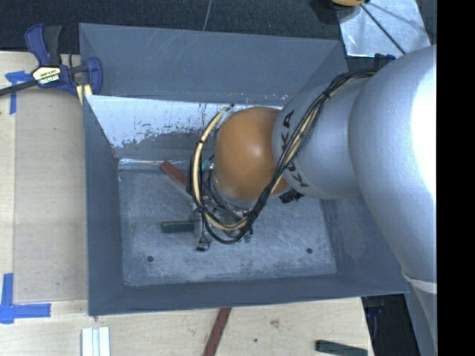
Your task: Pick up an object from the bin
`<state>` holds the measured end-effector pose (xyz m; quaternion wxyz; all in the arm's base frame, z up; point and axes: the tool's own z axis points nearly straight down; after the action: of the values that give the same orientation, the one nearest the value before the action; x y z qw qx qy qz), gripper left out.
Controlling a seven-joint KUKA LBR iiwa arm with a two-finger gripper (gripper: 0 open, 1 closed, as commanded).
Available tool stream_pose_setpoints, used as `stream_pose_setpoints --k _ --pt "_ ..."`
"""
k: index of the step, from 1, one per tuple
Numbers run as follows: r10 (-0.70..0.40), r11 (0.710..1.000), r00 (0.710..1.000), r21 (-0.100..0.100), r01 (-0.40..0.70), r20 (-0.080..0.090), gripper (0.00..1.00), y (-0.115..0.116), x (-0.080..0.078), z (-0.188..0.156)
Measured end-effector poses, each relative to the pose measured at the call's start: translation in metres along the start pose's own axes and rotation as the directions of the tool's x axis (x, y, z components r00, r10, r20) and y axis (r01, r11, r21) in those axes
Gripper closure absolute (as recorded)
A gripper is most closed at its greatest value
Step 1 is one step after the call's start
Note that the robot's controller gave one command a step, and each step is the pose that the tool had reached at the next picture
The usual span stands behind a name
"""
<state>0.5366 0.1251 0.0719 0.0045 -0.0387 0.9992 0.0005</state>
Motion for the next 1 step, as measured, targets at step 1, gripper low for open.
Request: stream_pose_setpoints --k 1 --pt "0.000 1.000 1.000 0.000 0.000 0.000 1.00 0.0000 0.0000 0.0000"
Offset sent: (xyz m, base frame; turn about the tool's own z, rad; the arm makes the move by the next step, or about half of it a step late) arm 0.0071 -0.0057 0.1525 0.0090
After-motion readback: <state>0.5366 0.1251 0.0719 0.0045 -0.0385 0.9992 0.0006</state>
